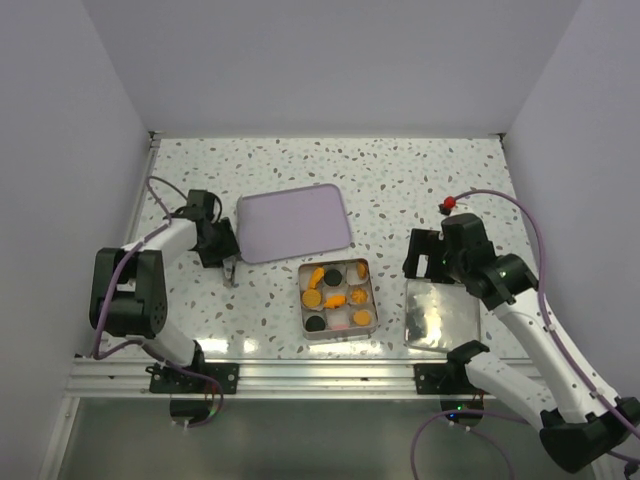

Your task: Pack the cookies

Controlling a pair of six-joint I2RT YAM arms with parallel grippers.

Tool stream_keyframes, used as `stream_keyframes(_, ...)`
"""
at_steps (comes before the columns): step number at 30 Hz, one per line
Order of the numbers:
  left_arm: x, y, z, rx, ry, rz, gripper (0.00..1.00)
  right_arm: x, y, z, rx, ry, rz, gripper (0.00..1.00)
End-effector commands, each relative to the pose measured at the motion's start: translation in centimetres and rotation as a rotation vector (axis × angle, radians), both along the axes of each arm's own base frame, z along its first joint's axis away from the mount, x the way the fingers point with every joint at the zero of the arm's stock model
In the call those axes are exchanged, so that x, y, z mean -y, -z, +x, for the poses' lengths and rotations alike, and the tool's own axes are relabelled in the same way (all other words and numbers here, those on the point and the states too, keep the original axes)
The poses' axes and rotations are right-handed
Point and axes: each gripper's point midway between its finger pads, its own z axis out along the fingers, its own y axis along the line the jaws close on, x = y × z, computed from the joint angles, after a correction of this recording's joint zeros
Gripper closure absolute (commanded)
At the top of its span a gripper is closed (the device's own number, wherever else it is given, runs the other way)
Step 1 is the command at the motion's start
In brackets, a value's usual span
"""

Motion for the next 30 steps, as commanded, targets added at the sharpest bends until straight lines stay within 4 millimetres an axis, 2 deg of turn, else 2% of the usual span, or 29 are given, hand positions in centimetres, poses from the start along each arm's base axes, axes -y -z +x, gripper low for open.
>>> stream_keyframes(1,0.8,0.3,1.7,0.108,-0.028,-0.074,0.40,-0.3,-0.3,0.2,0.006,-0.003,0.009,0.01)
stream_keyframes(4,1.5,0.6,1.5,0.132,-0.030,-0.130,0.34,-0.3,-0.2,0.1,0.001,-0.006,0.005,0.01)
stream_keyframes(7,1.5,0.9,1.2,0.126,-0.027,-0.135,0.13,-0.3,0.0,0.2,-0.005,-0.007,0.000,0.01)
stream_keyframes(10,1.3,0.2,1.3,0.141,-0.022,-0.126,0.00,-0.3,0.2,0.4,-0.017,-0.009,-0.009,0.01)
stream_keyframes(14,0.7,-1.6,1.7,0.179,-0.031,-0.094,0.00,-0.5,1.2,0.6,-0.052,-0.011,-0.021,0.01)
stream_keyframes(20,-0.2,-6.5,3.2,0.265,-0.031,-0.046,0.00,-2.1,6.0,0.3,-0.274,-0.013,-0.022,0.01)
stream_keyframes(21,-0.3,-8.0,3.5,0.290,-0.029,-0.039,0.00,-2.2,7.1,0.4,-0.320,0.000,-0.034,0.01)
stream_keyframes(25,-1.0,-11.2,3.9,0.326,0.003,0.012,0.00,-3.0,9.4,0.7,-0.403,0.065,-0.013,0.09)
stream_keyframes(30,-1.4,-14.7,3.6,0.377,0.025,0.042,0.00,-2.7,12.0,0.5,-0.482,0.104,-0.058,0.23)
